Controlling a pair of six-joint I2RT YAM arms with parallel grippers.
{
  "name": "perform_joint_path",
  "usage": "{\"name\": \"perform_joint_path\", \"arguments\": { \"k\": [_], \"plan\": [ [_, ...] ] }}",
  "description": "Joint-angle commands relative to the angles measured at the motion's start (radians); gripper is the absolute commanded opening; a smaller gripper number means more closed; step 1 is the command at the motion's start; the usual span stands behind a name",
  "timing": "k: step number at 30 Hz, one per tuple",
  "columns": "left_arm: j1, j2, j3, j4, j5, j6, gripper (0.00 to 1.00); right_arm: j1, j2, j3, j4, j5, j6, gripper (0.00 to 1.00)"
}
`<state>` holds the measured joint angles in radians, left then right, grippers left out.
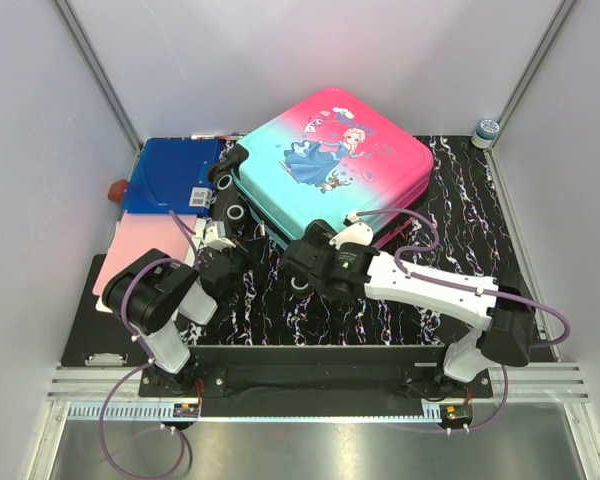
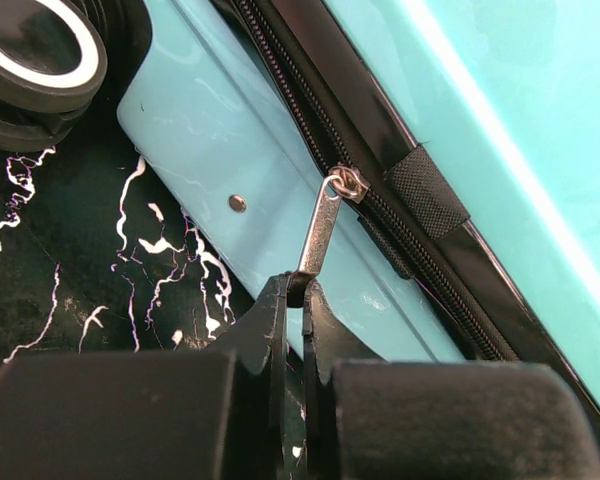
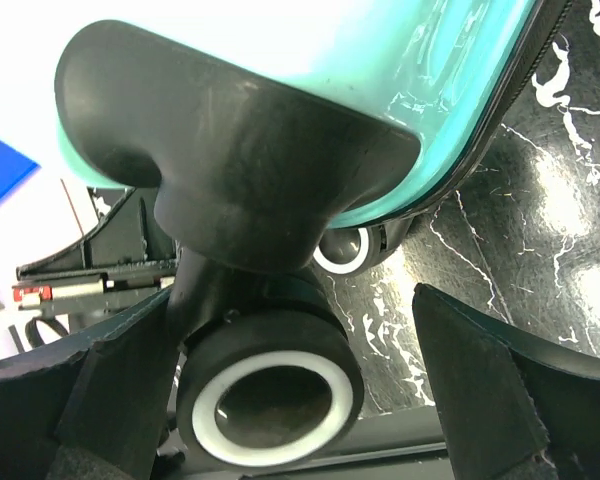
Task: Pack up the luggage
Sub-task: Zip the luggage at the corner of the board.
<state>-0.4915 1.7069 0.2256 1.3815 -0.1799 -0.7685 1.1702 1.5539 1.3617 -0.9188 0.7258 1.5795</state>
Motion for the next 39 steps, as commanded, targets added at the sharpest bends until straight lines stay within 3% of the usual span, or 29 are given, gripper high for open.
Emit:
{"name": "perform_joint_path", "arguments": {
  "k": [1,7,10,11,13,14,15,18,25,39],
  "plan": [
    [0.007,0.016,-0.042,0.284,-0.032,-0.003,0.00,0.008,0.046,0.073,-0.095,0.090,0.103,1.00],
    [0.005,0.011,-0.048,0.284,-0.026,-0.023,0.00,0.008,0.133,0.140,-0.138,0.101,0.114,0.98],
    [0.007,0.002,-0.052,0.284,-0.029,-0.022,0.00,0.008,0.164,0.158,-0.163,0.112,0.120,0.87],
    [0.007,0.000,-0.055,0.284,-0.032,-0.020,0.00,0.008,0.167,0.158,-0.166,0.115,0.122,0.76],
    [0.007,0.000,-0.058,0.286,-0.035,-0.020,0.00,0.008,0.166,0.154,-0.186,0.119,0.128,0.63],
    [0.007,0.000,-0.060,0.284,-0.036,-0.020,0.00,0.008,0.166,0.154,-0.195,0.123,0.135,0.52],
    [0.008,0.002,-0.060,0.284,-0.038,-0.020,0.00,0.008,0.160,0.148,-0.210,0.127,0.146,0.29],
    [0.008,0.011,-0.062,0.284,-0.046,-0.022,0.00,0.006,0.153,0.146,-0.304,0.141,0.197,0.00],
    [0.047,0.043,-0.058,0.284,-0.036,-0.037,0.00,0.008,0.098,0.117,-0.630,0.205,0.393,0.00],
    [0.113,0.042,-0.034,0.284,-0.003,0.015,0.00,-0.046,-0.235,-0.153,-0.649,0.310,0.361,0.00]
  ]
}}
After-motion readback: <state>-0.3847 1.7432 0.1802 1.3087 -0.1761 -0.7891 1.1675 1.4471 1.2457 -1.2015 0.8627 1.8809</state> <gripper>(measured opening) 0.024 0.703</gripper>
